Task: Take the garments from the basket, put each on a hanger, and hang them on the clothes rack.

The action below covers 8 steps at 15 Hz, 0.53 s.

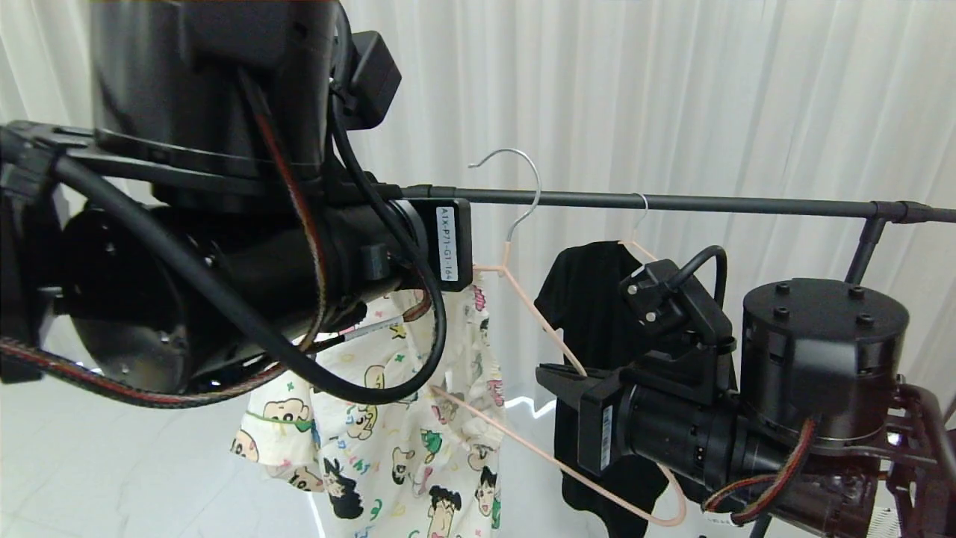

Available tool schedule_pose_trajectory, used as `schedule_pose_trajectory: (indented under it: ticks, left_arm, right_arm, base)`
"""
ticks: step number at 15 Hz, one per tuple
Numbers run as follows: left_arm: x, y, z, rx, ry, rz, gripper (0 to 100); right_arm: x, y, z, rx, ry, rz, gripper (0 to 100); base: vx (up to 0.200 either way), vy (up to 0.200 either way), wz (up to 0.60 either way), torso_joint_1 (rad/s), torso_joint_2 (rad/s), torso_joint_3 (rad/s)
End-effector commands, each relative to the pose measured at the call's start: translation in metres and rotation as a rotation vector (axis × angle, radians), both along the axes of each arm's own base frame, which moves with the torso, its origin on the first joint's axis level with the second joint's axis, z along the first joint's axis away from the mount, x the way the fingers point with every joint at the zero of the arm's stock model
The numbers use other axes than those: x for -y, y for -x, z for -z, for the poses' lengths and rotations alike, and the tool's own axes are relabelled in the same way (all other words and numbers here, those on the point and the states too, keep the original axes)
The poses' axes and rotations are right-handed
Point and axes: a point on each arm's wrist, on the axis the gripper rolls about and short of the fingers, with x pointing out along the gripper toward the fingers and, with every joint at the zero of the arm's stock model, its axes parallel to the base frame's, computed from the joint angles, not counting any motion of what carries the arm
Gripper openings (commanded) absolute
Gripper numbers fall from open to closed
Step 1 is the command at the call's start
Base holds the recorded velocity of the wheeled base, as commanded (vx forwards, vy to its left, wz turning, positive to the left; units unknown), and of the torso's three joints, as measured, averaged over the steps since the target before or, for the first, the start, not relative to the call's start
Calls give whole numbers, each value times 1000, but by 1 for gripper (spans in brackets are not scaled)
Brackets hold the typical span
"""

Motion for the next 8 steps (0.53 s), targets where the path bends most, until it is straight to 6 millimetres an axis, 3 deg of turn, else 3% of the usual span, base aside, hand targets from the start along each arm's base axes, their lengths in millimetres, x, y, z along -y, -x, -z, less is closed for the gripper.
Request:
schedule_pose_trajectory:
  ticks: [1,2,6,8]
  left_arm:
    - [-13,14,-16,22,59,77,0]
    - [-20,22,-19,20,74,159,0]
    - [-48,11,13,-6,-115,98,0]
    - [-49,8,14,-9,-117,87,0]
  right_arm:
    - [7,1,-1,3,-1,10,0]
    - [12,2,-2,5,-4,14,0]
    - [28,6,-8,16,-20,37,0]
    - [33,7,-11,14,-16,44,0]
  base:
    - [0,0,0,0,0,0]
    - [0,0,0,0,0,0]
    - [0,0,0,0,0,0]
    - [0,0,0,0,0,0]
